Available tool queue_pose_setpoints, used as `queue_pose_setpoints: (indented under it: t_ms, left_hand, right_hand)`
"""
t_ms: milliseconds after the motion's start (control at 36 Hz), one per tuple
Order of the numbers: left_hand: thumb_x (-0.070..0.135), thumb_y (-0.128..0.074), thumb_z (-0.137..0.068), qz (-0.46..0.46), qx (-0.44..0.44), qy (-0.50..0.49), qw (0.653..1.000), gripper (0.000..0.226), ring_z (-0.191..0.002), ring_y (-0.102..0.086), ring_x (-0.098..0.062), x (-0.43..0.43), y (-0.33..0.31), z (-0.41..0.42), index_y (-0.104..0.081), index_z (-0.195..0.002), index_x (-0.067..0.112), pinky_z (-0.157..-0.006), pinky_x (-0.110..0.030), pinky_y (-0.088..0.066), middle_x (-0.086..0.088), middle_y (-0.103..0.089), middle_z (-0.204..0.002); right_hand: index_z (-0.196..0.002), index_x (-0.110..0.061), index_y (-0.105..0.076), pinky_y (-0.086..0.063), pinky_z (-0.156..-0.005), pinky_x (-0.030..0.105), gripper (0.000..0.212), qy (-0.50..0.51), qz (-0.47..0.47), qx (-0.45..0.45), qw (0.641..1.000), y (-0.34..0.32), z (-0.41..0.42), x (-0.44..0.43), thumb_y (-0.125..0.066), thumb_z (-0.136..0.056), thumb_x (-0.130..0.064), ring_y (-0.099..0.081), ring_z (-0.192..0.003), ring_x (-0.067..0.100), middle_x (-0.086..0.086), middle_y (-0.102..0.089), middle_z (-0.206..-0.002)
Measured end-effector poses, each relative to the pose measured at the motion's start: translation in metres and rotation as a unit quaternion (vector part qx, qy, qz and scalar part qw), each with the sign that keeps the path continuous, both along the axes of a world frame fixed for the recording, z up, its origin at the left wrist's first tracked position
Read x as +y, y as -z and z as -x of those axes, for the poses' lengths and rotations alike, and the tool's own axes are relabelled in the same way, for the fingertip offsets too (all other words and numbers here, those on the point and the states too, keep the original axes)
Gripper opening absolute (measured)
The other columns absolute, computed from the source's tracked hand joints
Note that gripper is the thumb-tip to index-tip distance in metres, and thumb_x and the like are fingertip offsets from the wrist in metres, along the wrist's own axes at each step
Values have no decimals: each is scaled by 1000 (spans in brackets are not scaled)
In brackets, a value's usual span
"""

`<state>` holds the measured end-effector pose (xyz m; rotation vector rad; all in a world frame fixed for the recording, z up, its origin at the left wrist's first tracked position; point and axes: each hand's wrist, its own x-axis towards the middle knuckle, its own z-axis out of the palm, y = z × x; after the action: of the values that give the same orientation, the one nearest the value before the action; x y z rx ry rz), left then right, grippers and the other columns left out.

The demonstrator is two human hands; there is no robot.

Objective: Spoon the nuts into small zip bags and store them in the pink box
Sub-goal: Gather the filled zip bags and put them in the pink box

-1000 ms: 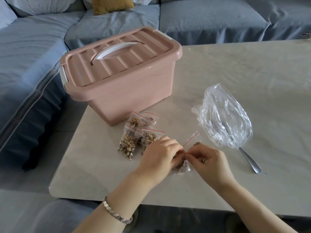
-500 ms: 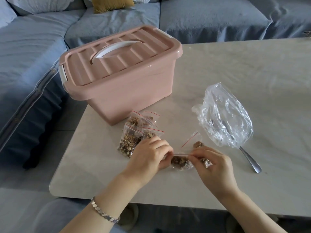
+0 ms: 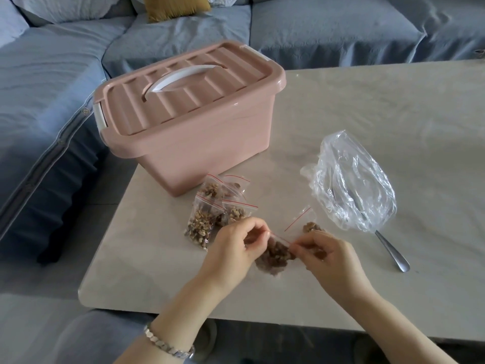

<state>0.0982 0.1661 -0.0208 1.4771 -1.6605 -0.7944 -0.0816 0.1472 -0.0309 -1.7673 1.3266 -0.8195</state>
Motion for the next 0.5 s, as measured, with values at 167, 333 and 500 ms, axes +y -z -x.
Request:
queue_pose_setpoints:
  t_ms: [167,333,500]
  left_hand:
    - [13,-58,-91,-53,-11,6,999,9,-71,-62,-9,4,11,7,-65,-86,11,-67,-24,-50,3,-67,-76]
    - [15,-58,-82,75,-176,-124,974,11,-77,-56,-14,-23,9,-17,-66,-86,9,-74,-22,-40,-3,-65,-84]
    - [24,-63,-86,-29,-292,-165,942,34,-108,-45,-32,-51,7,-35,-58,-118,12,-93,-33,-35,-7,-59,-116]
  right_hand:
    - [-61,-32,-57,-39,-53,8,27,-22,-48,67,996,-5,13,-8,-65,-85,-22,-53,-55,-7,-10,-55,-55]
    - [-68,-18,-63,-39,-57,17,17,17,-25,130,991,-11,31,-41,-66,-84,-22,-51,-56,8,-5,-58,-59]
    - [-99,-18,-66,-40,-69,27,16,16,30,242,970,-18,17,-42,-64,-85,-26,-56,-86,17,-5,-61,-92]
